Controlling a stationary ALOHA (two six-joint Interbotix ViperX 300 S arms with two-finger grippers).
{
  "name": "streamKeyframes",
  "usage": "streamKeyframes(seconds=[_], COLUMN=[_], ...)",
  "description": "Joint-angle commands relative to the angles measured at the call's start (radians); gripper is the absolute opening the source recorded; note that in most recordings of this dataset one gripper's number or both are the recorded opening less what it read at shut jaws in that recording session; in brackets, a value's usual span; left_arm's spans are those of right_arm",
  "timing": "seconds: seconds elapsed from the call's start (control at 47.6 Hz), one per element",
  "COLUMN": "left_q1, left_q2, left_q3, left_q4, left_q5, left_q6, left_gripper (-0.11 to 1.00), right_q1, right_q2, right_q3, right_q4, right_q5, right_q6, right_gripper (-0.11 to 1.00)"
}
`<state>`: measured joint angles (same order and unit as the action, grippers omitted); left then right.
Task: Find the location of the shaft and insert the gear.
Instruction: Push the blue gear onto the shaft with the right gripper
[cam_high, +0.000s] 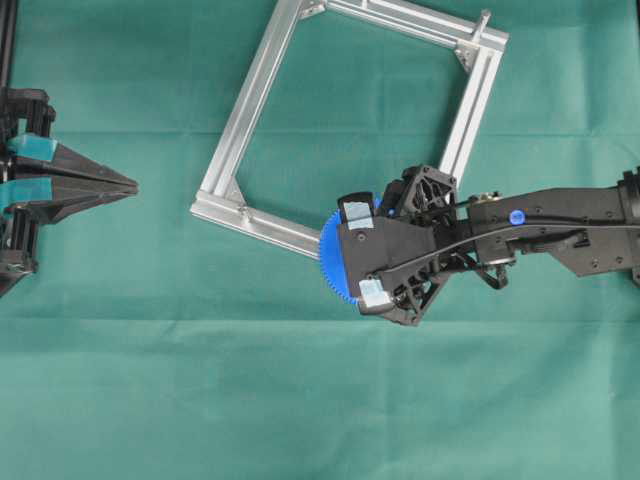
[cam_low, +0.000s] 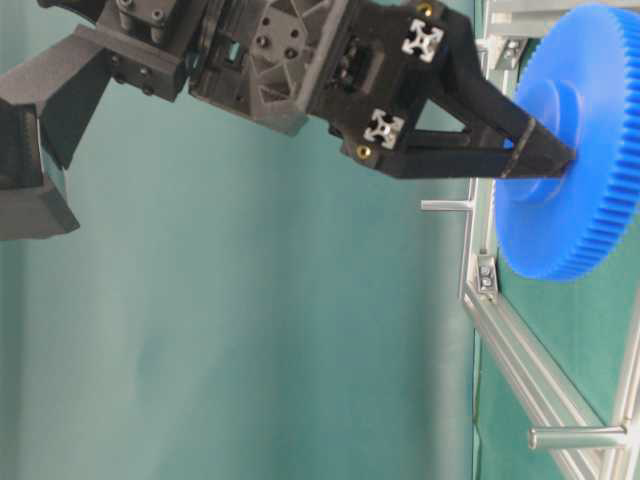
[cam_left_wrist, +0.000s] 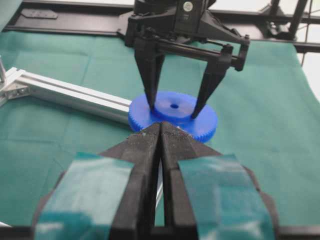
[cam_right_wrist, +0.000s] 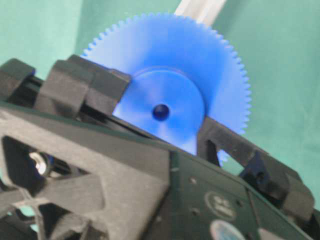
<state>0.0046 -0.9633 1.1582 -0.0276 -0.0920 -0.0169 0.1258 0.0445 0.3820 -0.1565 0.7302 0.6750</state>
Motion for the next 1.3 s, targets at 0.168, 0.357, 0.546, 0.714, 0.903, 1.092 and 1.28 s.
streamKeyframes(seconds=[0.168,0.357,0.546,0.714,0.903,1.092,1.28], left_q1=[-0.002,-0.002,-0.002,-0.002,-0.002,-0.002,-0.002], left_q2=[0.005,0.005,0.005,0.005,0.005,0.005,0.005], left_q3=[-0.029,-0.029,-0.029,-0.028,-0.028,-0.028,-0.028], left_q4=[-0.002,-0.002,-0.002,-0.002,-0.002,-0.002,-0.002], left_q5=[-0.006,-0.006,-0.008,-0.006,-0.006,-0.006,-0.006], left_q6=[0.000,0.000,0.000,0.000,0.000,0.000,0.000], left_gripper=[0.01,0.01,0.01,0.01,0.01,0.01,0.01], right_q1=[0.014,0.011,0.008,0.006,0.008,0.008,0.006], right_q2=[-0.009,0.002,0.005,0.005,0.003,-0.011,-0.011], right_q3=[-0.021,-0.038,-0.046,-0.041,-0.025,0.005,0.017], right_q4=[0.002,-0.002,-0.009,-0.009,-0.011,-0.011,-0.011], right_q5=[-0.008,-0.006,-0.006,0.000,0.005,-0.023,-0.040], right_q6=[0.000,-0.009,-0.009,-0.009,-0.009,0.000,0.000], right_gripper=[0.69,0.69,0.69,0.69,0.69,0.69,0.69])
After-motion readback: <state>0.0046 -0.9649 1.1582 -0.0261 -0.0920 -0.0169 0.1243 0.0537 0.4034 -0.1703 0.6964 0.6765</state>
